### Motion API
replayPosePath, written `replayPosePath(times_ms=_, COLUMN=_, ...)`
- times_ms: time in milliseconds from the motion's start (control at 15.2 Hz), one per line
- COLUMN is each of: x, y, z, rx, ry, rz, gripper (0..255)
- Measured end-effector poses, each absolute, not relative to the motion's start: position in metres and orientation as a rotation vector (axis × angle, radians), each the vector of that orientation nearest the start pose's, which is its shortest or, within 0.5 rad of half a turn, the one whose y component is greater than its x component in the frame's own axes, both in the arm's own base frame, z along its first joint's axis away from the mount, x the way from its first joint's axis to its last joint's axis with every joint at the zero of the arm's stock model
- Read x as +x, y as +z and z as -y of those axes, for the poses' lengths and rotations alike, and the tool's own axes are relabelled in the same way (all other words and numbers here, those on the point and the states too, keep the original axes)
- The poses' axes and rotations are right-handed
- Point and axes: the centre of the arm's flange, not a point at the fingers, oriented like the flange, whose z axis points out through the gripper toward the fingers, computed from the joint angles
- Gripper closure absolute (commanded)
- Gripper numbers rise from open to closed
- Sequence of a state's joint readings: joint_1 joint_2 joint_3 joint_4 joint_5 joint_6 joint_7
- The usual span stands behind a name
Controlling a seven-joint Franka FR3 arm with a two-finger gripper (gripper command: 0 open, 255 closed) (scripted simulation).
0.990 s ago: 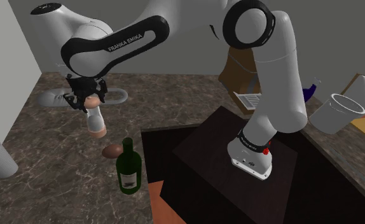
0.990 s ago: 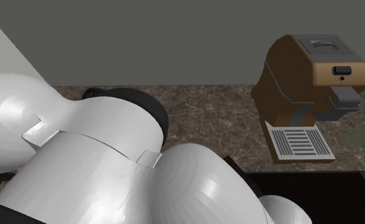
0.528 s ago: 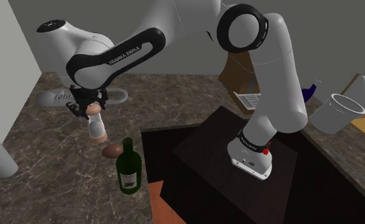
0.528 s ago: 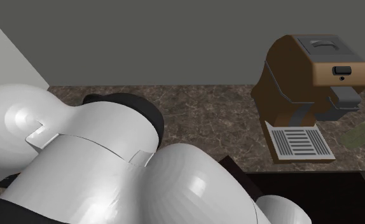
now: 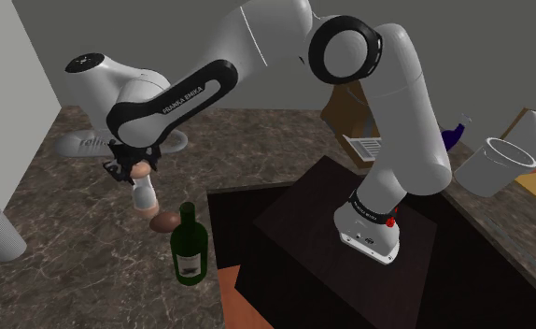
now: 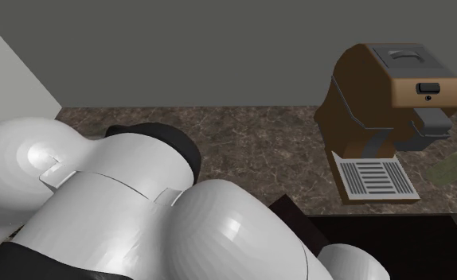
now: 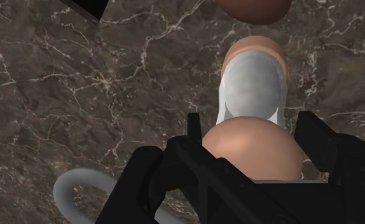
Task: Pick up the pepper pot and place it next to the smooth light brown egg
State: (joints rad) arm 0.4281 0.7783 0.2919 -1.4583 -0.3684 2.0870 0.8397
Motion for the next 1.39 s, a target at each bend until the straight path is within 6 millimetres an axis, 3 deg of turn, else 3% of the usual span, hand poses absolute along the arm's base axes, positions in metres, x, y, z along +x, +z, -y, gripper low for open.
replayPosePath(times_ms=462, x=0.566, y=0.217, z=-0.427, rx=-3.29, ry=0.01, rz=0.021, gripper=255)
replayPosePath(times_ms=528, x=0.566, y=0.217, z=-0.427, rx=-3.29, ry=0.01, rz=0.021, gripper=0)
replayPosePath(times_ms=924, x=0.566, y=0.217, z=-0.427, rx=-3.29, ry=0.01, rz=0.021, gripper=0)
replayPosePath(times_ms=1188, x=0.567, y=0.255, z=-0.435, rx=-3.289, ry=0.008, rz=0.02, gripper=0)
replayPosePath(times_ms=1386, x=0.567, y=0.265, z=-0.434, rx=-3.289, ry=0.008, rz=0.021, gripper=0)
